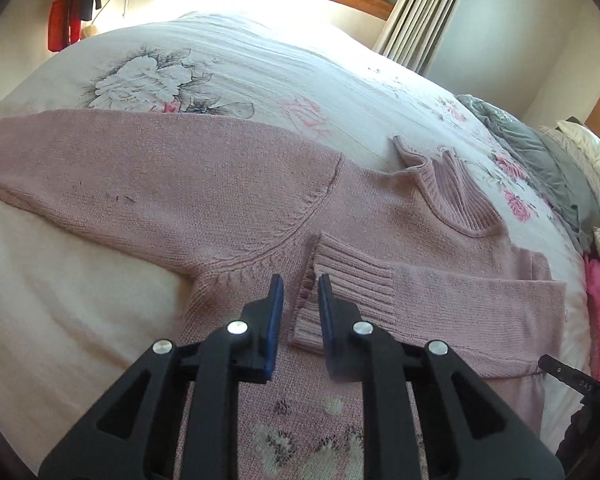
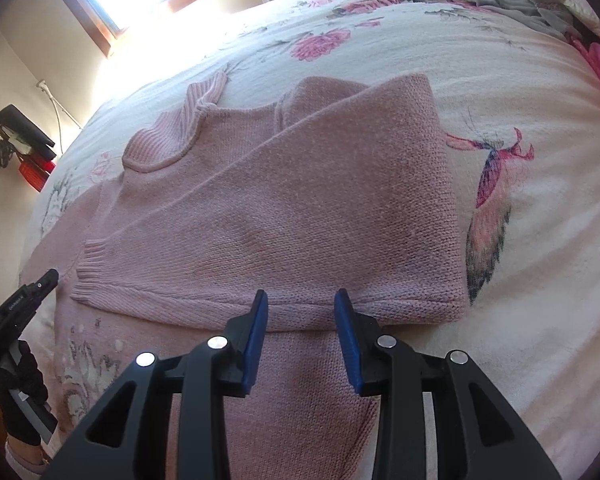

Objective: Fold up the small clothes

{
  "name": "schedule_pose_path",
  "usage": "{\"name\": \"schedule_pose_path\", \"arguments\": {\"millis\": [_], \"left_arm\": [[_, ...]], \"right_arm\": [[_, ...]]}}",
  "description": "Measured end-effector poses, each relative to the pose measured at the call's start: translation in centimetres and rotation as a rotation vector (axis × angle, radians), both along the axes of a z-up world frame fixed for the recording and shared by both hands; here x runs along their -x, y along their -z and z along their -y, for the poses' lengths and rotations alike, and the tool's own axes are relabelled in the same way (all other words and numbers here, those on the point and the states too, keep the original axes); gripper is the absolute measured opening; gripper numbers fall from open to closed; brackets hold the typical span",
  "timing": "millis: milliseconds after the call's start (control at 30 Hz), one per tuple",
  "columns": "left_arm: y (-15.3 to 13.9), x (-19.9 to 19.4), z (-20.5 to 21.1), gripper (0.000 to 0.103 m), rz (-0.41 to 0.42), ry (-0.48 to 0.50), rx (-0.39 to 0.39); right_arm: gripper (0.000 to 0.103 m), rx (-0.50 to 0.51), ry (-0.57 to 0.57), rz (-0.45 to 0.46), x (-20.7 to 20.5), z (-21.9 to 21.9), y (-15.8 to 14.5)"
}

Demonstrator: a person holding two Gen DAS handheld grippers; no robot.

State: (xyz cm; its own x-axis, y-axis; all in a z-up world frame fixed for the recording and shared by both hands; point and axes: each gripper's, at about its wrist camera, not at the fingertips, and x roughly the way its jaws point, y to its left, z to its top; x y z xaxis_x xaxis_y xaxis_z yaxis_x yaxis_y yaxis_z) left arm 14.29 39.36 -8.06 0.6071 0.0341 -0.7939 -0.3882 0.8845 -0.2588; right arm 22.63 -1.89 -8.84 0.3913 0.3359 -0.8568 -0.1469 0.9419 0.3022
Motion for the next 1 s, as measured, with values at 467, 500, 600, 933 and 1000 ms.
{"name": "schedule_pose_path", "arguments": {"millis": [467,500,600,933,1000], "left_arm": [[3.5,-2.5,1.7,0.025,-0.13,0.134,-0.067],[2.9,-1.8,0.7,0.026,-0.11,0.121,-0.047],[1.4,0.6,-2.7,0.033,-0.065,0.082,-0.046],[0.1,7.8,-20.6,0.036,-0.057,-0.273,-0.012],[0.3,8.7,-23.7,0.036,-0.045,-0.324,0.029]], "right_arm": [[0.037,0.105,-0.019,-0.057,-0.6,-2.6,2.1],[0.038,0.114,-0.015,-0.054,-0.3,-2.8,1.7],[0.042,0.102,-0.042,-0.015,1.1,-4.3,0.1],[0.044,0.106,-0.195,-0.017,2.1,-12.2,-0.3],[0.044,0.095,-0.185,-0.048,1.4,-12.9,0.5]]}}
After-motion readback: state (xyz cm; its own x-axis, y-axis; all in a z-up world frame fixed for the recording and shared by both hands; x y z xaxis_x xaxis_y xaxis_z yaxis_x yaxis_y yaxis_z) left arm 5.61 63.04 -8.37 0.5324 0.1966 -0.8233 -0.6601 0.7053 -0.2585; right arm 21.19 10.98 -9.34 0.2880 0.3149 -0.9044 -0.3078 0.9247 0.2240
